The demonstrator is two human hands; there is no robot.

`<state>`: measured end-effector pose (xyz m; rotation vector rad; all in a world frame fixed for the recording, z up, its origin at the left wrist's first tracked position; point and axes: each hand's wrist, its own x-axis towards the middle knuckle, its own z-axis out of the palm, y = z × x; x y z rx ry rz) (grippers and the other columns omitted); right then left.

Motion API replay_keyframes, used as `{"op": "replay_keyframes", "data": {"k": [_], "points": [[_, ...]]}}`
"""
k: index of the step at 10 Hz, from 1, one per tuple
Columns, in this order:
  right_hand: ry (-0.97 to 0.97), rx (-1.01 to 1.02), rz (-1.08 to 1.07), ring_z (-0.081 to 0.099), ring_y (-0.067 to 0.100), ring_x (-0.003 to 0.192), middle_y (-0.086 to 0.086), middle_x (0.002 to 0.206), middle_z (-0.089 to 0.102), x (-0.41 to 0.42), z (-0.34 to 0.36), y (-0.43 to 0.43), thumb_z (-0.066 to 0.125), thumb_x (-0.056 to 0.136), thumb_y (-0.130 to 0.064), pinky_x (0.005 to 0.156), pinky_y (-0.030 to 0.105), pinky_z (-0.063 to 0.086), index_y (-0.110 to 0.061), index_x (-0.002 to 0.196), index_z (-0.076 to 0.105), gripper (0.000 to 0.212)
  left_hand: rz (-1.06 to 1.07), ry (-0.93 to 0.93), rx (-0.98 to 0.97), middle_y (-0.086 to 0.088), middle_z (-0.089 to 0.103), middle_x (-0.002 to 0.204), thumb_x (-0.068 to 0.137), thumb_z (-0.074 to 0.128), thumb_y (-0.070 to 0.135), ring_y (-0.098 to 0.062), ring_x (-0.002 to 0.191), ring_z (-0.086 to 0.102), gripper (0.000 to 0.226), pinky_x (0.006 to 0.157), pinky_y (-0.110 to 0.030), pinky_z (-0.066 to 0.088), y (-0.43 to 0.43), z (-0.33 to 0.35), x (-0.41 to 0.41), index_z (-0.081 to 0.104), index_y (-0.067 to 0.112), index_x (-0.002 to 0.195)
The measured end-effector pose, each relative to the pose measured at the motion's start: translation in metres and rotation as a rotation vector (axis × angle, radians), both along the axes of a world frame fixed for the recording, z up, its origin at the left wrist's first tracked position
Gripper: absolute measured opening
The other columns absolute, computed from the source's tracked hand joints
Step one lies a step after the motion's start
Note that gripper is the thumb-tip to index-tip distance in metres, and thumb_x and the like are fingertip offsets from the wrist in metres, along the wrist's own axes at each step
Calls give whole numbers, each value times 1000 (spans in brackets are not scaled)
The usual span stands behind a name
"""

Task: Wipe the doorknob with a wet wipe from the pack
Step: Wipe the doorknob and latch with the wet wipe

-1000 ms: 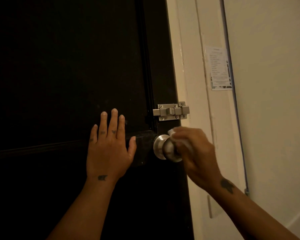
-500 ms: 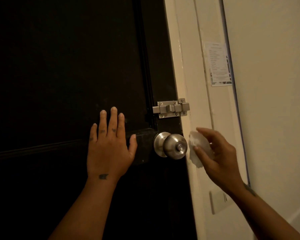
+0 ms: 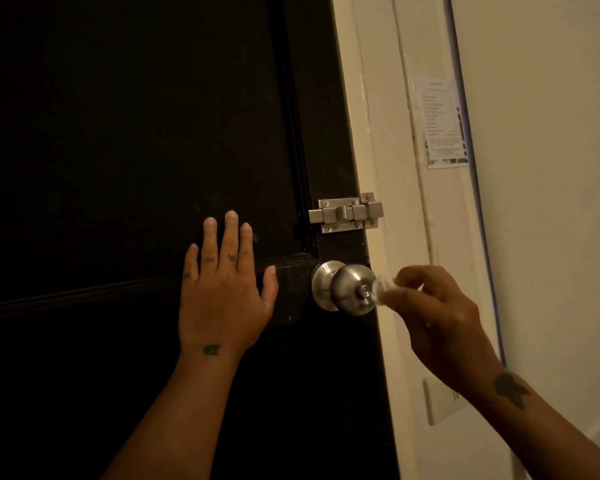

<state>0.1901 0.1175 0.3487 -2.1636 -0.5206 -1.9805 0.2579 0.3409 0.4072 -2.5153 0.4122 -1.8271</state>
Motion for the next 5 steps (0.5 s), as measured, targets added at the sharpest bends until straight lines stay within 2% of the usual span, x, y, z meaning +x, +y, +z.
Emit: {"op": "replay_keyframes", "data": {"k": [1,3,5], "points": [[-36,67,37,45,11,82,15,88,57,-4,14,11,48,83,-20,67,11,37,-16,91,52,10,-5,2,-5,-20,40,143,86,27,43,-38,133,35,64,101,-53,35,0,0,0,43,3,133],[49,78,-6,50,19,74,16,87,57,1,10,25,43,82,-25,60,17,42,-9,88,58,22,-10,2,1,-20,40,143,86,27,43,-38,132,36,64,101,-52,36,-1,-1,-1,44,3,132],[79,330,48,46,15,69,5,83,49,4,-10,41,43,84,-25,61,9,30,-7,87,58,23,4,-2,7,-19,40,143,86,26,44,-37,133,36,64,102,-52,35,0,0,2,44,3,132]]}}
